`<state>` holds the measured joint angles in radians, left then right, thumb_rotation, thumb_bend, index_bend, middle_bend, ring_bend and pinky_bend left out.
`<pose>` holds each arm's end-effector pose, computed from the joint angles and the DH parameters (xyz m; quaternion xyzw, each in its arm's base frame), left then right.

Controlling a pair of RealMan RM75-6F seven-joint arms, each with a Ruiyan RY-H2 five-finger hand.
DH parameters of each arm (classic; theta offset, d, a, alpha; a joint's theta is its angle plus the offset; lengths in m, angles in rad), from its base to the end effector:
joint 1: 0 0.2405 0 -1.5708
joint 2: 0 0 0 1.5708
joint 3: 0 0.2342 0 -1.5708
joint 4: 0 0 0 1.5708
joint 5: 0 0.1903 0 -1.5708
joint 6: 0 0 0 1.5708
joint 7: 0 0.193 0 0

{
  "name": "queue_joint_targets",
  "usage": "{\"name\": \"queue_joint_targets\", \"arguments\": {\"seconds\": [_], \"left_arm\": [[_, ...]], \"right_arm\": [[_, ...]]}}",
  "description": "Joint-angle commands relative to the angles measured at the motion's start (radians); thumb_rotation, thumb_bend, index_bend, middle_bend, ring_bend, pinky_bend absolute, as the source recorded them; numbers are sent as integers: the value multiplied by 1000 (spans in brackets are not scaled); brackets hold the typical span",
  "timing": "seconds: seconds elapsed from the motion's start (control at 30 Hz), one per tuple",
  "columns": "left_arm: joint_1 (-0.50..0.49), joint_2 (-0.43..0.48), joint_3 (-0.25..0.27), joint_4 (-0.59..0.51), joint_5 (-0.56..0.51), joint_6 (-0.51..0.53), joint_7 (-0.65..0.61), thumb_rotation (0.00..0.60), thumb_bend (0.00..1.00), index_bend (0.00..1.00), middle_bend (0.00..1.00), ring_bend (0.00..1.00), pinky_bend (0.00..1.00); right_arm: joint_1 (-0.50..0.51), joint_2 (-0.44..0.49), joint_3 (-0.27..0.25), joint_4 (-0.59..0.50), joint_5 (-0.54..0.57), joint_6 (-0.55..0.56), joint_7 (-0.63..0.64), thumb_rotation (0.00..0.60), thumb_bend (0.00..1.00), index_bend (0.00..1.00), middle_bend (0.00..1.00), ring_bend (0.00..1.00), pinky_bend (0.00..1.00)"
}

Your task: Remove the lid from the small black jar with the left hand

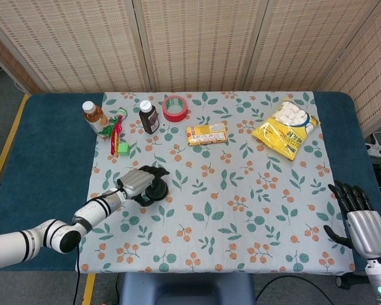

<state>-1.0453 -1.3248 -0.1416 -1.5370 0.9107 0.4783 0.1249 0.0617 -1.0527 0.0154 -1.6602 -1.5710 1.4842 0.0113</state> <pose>-0.0847 0.3856 -0.0219 -0.8107 -0.4486 -0.2556 0.2760 -0.2754 -0.2128 0.1708 0.6186 -0.3874 0.3820 0.5669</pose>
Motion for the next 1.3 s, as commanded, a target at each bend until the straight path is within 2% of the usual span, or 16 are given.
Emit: {"name": "queue_joint_targets", "arguments": {"seconds": [0.03,0.47,0.83,1.2,1.3], "left_arm": [[-42,-35,27,40,-50,-15,24,600,351,0,0,0,63],[-163,-60,126,78,-189,-21,100,600,348,0,0,0,96],[-237,-91,187,118,-287,-34,123,600,347,0,0,0,122],[-283,-107,237,152,-331,-76,101,600,346,0,0,0,205],[-296,-107,253,150,-338,-69,103,600,349,33,28,15,256]], "right_arm": [[0,0,0,0,0,-1,1,600,151,0,0,0,0],[4,6,-1,0,2,-11,13,600,151,0,0,0,0],[7,5,-3,-2,1,-19,9,600,151,0,0,0,0],[5,6,-1,-3,4,-14,10,600,151,0,0,0,0],[5,7,-1,-3,2,-13,11,600,151,0,0,0,0]]}}
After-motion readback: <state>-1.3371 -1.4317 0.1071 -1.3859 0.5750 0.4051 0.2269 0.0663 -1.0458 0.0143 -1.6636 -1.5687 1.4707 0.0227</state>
